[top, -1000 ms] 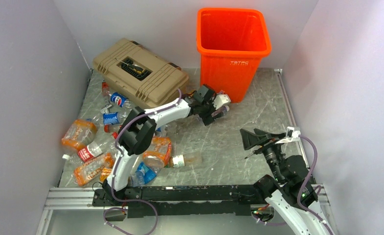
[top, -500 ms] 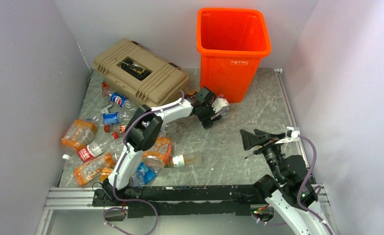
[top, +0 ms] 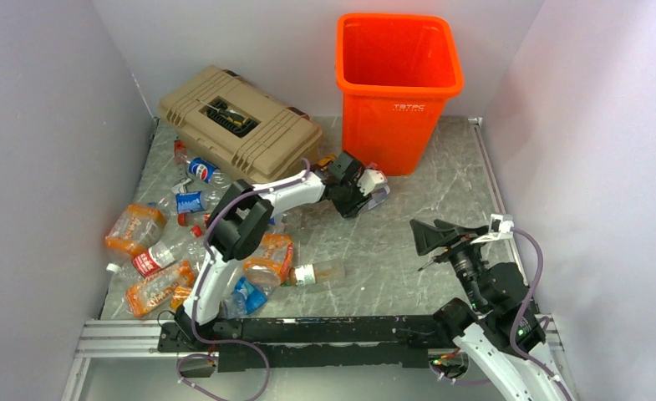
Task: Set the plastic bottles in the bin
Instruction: Pick up the plastic bottle at the center of the board.
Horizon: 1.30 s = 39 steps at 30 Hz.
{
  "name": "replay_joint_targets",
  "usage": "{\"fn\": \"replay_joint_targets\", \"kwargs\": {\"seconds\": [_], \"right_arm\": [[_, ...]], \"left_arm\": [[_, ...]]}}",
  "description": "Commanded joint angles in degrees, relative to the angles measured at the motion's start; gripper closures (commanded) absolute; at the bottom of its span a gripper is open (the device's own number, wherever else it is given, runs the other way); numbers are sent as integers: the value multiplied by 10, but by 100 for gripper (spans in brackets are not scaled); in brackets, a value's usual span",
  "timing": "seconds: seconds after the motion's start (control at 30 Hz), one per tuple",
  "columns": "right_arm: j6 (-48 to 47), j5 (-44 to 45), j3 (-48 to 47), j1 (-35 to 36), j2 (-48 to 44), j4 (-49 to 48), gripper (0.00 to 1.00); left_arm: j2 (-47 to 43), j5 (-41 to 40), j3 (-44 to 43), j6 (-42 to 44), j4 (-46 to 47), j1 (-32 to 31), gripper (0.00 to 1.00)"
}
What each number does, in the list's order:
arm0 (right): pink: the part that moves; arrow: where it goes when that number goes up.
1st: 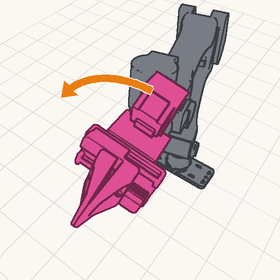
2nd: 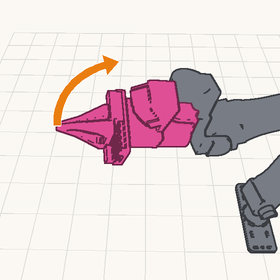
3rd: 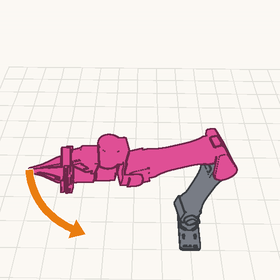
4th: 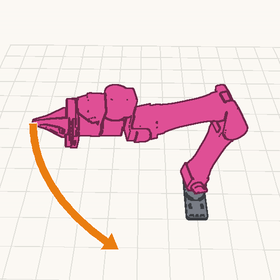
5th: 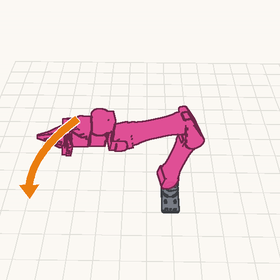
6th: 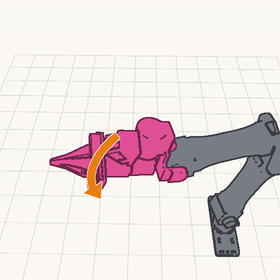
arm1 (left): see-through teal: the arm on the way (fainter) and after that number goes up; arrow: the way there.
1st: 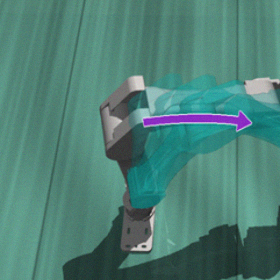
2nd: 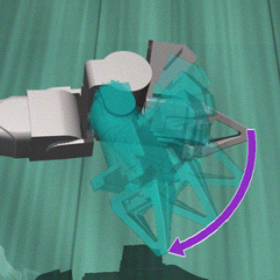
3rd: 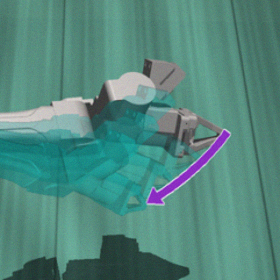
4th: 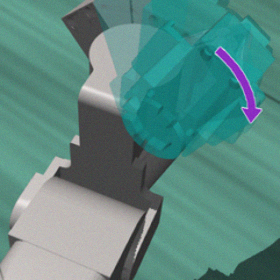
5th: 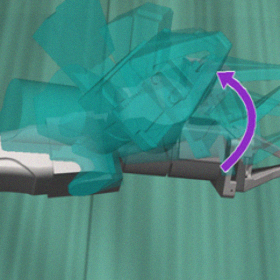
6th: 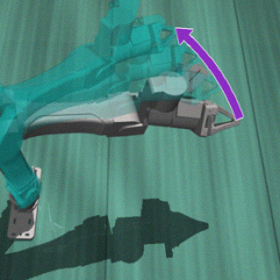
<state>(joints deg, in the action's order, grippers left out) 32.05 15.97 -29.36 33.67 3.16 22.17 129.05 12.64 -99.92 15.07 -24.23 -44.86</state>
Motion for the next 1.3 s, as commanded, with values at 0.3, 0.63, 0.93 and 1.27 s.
{"fn": "replay_joint_targets", "kwargs": {"seconds": [0.3, 0.63, 0.93, 1.27], "right_arm": [[-16, -73, -81, 1, 82, -76, 12], [67, -233, -93, 1, 205, -375, 8], [140, -325, -126, 2, 333, -534, 5], [170, -341, -161, 22, 433, -553, 6]], "left_arm": [[-437, 31, 217, -25, -29, -4, 80], [-739, 134, 472, -99, 230, 2, 87], [-779, 198, 533, -143, 315, 3, 100], [-792, 168, 556, -142, 345, 3, 100]]}}
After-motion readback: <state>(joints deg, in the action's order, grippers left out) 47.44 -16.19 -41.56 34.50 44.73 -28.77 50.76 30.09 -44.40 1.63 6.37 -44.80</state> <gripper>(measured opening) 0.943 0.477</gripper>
